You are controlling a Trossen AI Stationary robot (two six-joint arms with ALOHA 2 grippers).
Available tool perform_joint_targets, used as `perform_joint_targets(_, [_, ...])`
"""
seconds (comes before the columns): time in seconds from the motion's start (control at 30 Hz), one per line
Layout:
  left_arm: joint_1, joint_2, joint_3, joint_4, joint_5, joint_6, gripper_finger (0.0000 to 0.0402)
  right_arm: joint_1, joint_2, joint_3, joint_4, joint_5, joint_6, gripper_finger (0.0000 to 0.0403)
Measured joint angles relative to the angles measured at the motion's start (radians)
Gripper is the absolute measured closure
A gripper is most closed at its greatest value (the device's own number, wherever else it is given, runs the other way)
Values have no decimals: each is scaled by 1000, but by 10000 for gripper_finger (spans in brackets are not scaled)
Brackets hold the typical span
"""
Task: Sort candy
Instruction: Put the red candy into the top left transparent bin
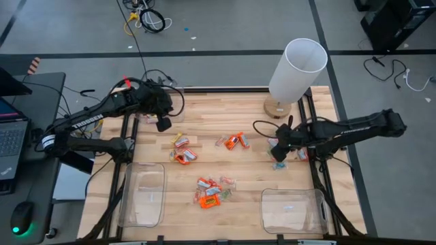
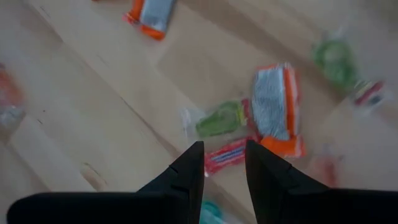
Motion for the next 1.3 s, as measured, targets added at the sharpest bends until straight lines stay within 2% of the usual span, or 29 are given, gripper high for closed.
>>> perform_joint_targets(0.2, [0,0,0,0,0,-3,375,19,18,-60,58,-25,109,300])
perform_joint_targets(0.53, [0,0,-1,-2,0,-5,375,22,30,-70,69,-24,191,300])
perform_joint_targets(0.9, [0,0,-51,0,0,-25,375,22,120,-70,105,-20,276,289])
perform_joint_targets(1.3, [0,0,-55,5,0,-26,375,22,205,-70,113,-66,354,276])
